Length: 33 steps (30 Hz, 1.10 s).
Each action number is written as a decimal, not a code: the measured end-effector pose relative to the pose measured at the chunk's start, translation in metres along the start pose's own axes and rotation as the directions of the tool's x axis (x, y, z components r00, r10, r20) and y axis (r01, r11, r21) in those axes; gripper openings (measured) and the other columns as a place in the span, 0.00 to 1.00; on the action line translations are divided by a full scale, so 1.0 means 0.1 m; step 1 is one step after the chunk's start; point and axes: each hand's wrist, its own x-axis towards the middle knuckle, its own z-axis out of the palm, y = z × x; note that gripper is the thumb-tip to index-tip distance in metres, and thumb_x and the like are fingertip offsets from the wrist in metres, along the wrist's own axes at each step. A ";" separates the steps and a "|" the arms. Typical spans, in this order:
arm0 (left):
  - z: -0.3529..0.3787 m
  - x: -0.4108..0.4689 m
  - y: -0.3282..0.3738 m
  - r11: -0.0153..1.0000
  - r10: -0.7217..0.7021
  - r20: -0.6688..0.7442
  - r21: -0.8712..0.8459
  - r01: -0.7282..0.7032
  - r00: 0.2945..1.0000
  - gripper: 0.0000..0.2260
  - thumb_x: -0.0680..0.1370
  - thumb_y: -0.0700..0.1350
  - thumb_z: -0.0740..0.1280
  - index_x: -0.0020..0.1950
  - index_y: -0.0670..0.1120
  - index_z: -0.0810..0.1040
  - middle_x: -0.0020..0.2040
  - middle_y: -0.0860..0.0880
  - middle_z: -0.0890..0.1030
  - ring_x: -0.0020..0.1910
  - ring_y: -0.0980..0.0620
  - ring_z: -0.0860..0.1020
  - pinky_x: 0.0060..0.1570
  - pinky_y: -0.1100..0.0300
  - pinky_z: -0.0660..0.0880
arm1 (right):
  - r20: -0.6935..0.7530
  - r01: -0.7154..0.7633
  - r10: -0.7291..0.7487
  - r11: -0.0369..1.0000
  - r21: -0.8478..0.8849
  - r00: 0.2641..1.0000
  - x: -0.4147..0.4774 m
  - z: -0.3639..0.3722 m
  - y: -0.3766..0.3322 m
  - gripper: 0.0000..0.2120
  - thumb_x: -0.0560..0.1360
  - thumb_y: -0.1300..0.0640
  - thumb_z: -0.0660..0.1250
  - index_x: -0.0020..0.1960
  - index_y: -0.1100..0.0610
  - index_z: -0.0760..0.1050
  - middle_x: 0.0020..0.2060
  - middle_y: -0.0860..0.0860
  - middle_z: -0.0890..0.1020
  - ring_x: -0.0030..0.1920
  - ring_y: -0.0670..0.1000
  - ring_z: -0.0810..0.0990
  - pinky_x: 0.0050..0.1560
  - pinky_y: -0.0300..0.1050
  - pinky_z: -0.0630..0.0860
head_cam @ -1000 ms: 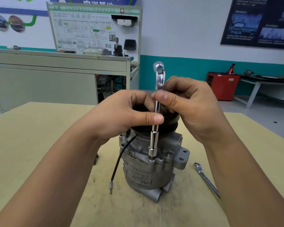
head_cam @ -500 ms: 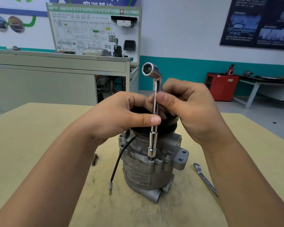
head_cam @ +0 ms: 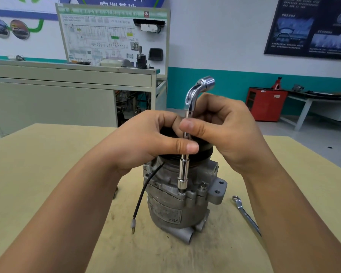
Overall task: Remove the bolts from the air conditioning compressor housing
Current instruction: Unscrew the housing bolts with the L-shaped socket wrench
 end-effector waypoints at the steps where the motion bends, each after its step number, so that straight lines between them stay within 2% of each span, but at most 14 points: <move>1: 0.00 0.00 0.01 1.000 -0.002 -0.002 0.007 0.002 1.000 0.27 0.60 0.48 0.77 0.49 0.32 0.76 0.41 0.43 0.81 0.44 0.48 0.80 0.58 0.45 0.74 | -0.004 0.000 0.000 1.000 -0.009 1.000 0.00 0.00 0.00 0.06 0.61 0.53 0.74 0.31 0.46 0.78 0.30 0.46 0.75 0.34 0.49 0.73 0.37 0.44 0.72; 5: -0.02 0.00 -0.01 1.000 -0.003 0.011 0.012 0.003 1.000 0.30 0.59 0.51 0.78 0.52 0.33 0.78 0.49 0.40 0.83 0.52 0.43 0.81 0.61 0.44 0.74 | -0.001 0.025 -0.025 1.000 -0.003 1.000 0.01 0.00 -0.01 0.08 0.64 0.55 0.73 0.30 0.48 0.76 0.28 0.43 0.75 0.32 0.45 0.73 0.35 0.37 0.71; 9: -0.05 -0.01 -0.03 0.999 0.001 0.070 -0.052 0.003 0.998 0.15 0.64 0.46 0.75 0.50 0.44 0.84 0.48 0.46 0.85 0.51 0.48 0.83 0.55 0.57 0.77 | 0.027 0.058 -0.057 0.997 -0.042 0.998 0.00 -0.01 -0.01 0.04 0.68 0.57 0.69 0.35 0.51 0.77 0.29 0.42 0.74 0.32 0.41 0.72 0.36 0.32 0.69; 12: -0.05 0.00 -0.04 0.998 0.016 0.075 -0.058 -0.011 0.997 0.12 0.63 0.48 0.76 0.45 0.50 0.85 0.45 0.50 0.85 0.48 0.53 0.83 0.50 0.63 0.76 | 0.043 0.050 -0.046 0.995 -0.086 0.998 0.00 -0.01 -0.02 0.04 0.70 0.56 0.68 0.40 0.56 0.79 0.33 0.48 0.75 0.36 0.44 0.73 0.39 0.34 0.69; 14: -0.06 0.01 -0.04 0.999 0.020 0.069 -0.048 -0.016 0.997 0.14 0.61 0.50 0.78 0.44 0.49 0.85 0.44 0.50 0.85 0.47 0.53 0.83 0.51 0.62 0.76 | 0.053 0.048 -0.042 0.994 -0.100 0.998 0.00 -0.01 -0.03 0.05 0.70 0.55 0.67 0.41 0.56 0.80 0.34 0.49 0.76 0.37 0.44 0.74 0.40 0.33 0.69; 17: -0.06 0.00 -0.05 0.999 0.014 0.073 -0.051 -0.010 0.997 0.16 0.61 0.53 0.75 0.45 0.48 0.84 0.44 0.50 0.85 0.48 0.52 0.83 0.53 0.57 0.75 | 0.069 0.064 -0.057 0.992 -0.109 0.996 -0.01 -0.01 -0.04 0.05 0.72 0.56 0.65 0.41 0.50 0.79 0.33 0.43 0.76 0.35 0.39 0.74 0.38 0.28 0.68; 22: -0.06 0.00 -0.03 0.996 0.042 0.098 -0.080 -0.034 0.994 0.09 0.64 0.47 0.76 0.44 0.53 0.85 0.43 0.52 0.85 0.47 0.56 0.82 0.49 0.67 0.75 | 0.067 0.072 -0.067 0.995 -0.075 0.995 -0.01 -0.02 -0.02 0.08 0.74 0.58 0.62 0.41 0.51 0.78 0.30 0.41 0.76 0.31 0.39 0.72 0.35 0.28 0.67; 25: -0.05 0.00 -0.03 0.996 0.032 0.094 -0.086 -0.024 0.995 0.09 0.66 0.47 0.73 0.45 0.52 0.85 0.46 0.50 0.85 0.49 0.54 0.82 0.50 0.66 0.75 | 0.062 0.061 -0.058 0.997 -0.042 0.996 0.00 -0.02 0.00 0.08 0.75 0.58 0.62 0.41 0.51 0.78 0.29 0.41 0.76 0.29 0.40 0.70 0.34 0.30 0.67; 27: -0.05 0.00 -0.03 0.997 0.017 0.076 -0.071 -0.012 0.997 0.10 0.65 0.47 0.74 0.46 0.51 0.85 0.47 0.49 0.85 0.49 0.53 0.82 0.51 0.65 0.76 | 0.052 0.059 -0.059 0.998 0.005 0.997 0.00 -0.03 0.02 0.08 0.75 0.58 0.62 0.41 0.51 0.79 0.31 0.45 0.78 0.30 0.41 0.69 0.35 0.32 0.68; 30: -0.05 0.00 -0.04 0.999 0.007 0.064 -0.048 -0.004 0.998 0.13 0.63 0.49 0.77 0.46 0.51 0.85 0.49 0.49 0.85 0.52 0.51 0.82 0.55 0.61 0.76 | 0.048 0.051 -0.055 0.997 0.066 0.997 0.00 -0.03 0.04 0.10 0.75 0.57 0.61 0.40 0.51 0.80 0.36 0.64 0.76 0.30 0.42 0.68 0.36 0.35 0.69; 33: -0.04 -0.02 -0.02 1.000 -0.005 0.068 -0.024 0.007 0.998 0.15 0.61 0.52 0.77 0.46 0.52 0.85 0.50 0.49 0.85 0.53 0.50 0.82 0.58 0.56 0.75 | 0.042 0.033 -0.038 0.994 0.101 0.998 0.01 -0.04 0.05 0.12 0.75 0.57 0.61 0.39 0.50 0.81 0.37 0.68 0.73 0.30 0.43 0.68 0.36 0.37 0.70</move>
